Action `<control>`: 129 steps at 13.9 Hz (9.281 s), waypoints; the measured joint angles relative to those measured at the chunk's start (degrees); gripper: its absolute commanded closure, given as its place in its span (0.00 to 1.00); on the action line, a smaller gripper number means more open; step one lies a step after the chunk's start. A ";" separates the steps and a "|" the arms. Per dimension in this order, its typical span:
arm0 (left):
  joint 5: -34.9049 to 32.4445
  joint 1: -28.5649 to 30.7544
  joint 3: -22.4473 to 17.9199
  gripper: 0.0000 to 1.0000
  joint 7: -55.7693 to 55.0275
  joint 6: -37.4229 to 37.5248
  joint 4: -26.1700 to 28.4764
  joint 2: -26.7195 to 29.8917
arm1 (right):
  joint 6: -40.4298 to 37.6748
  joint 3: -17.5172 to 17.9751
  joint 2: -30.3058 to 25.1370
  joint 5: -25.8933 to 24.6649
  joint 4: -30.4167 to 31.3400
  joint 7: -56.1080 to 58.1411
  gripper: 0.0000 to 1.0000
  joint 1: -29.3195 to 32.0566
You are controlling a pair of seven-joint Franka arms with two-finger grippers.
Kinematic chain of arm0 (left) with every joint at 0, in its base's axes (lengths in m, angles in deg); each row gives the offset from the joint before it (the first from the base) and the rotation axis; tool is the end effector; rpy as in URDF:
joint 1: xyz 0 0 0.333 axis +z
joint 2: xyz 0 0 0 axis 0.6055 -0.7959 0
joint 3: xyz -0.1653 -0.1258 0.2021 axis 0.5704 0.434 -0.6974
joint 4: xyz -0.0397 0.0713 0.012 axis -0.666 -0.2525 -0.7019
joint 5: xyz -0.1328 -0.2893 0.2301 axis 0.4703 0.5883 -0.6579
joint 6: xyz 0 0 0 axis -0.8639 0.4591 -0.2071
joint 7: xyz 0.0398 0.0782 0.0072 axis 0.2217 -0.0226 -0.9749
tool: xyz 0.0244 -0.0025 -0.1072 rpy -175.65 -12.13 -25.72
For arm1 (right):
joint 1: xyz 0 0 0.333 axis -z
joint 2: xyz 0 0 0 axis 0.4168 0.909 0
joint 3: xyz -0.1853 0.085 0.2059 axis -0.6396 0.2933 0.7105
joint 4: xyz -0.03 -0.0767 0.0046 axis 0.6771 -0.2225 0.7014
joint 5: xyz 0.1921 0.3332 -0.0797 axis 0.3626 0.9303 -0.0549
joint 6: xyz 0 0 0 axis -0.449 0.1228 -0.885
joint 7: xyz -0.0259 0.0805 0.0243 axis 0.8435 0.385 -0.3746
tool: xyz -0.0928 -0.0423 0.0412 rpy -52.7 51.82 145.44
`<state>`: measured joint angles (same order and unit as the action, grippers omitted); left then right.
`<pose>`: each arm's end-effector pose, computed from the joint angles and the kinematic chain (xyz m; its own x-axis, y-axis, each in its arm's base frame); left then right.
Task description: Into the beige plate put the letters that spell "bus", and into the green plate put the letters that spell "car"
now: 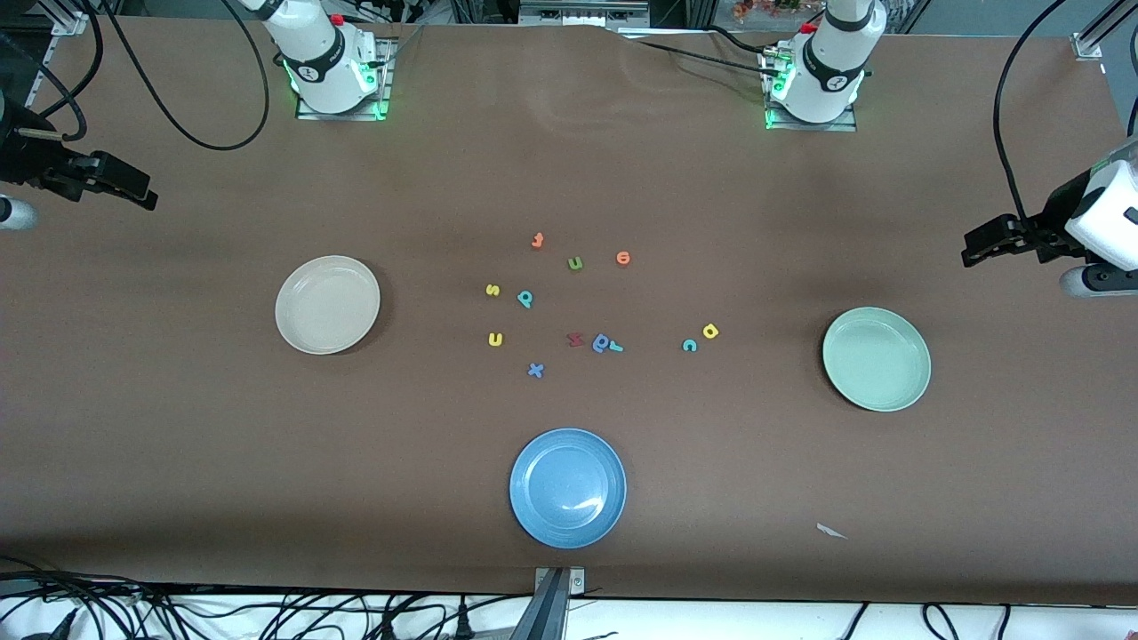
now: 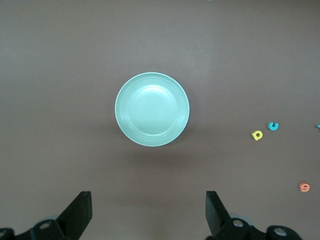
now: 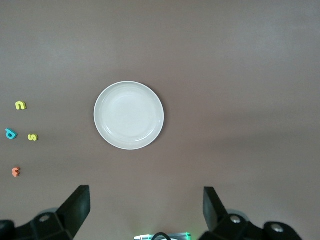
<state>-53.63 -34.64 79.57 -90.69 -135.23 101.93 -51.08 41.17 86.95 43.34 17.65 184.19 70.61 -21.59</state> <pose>0.5794 0.0160 0.5370 0.9947 0.0742 -0.0712 0.0733 -0.9972 -0.0163 0.5412 -0.0143 0.5703 0.9904 -0.1083 -0.0857 -0.1078 -0.9941 0.0101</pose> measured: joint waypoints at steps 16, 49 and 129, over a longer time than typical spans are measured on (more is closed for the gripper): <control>0.00 0.00 0.00 0.00 0.00 0.00 0.00 0.00 | 0.00 -0.06 0.00 0.00 0.00 0.00 0.00 0.00; 0.00 0.00 0.00 0.00 0.00 0.00 0.00 0.00 | 0.00 -0.07 0.00 0.00 0.03 0.00 0.00 0.00; -4.13 -20.88 8.03 0.80 -30.35 -49.50 11.94 -33.57 | 52.03 0.66 43.34 0.47 1.75 -46.97 0.81 -34.79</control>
<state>-57.76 -55.52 87.60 -121.04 -184.73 113.87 -84.65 93.21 87.61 86.68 18.12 185.94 23.64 -56.38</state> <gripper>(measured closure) 0.722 0.749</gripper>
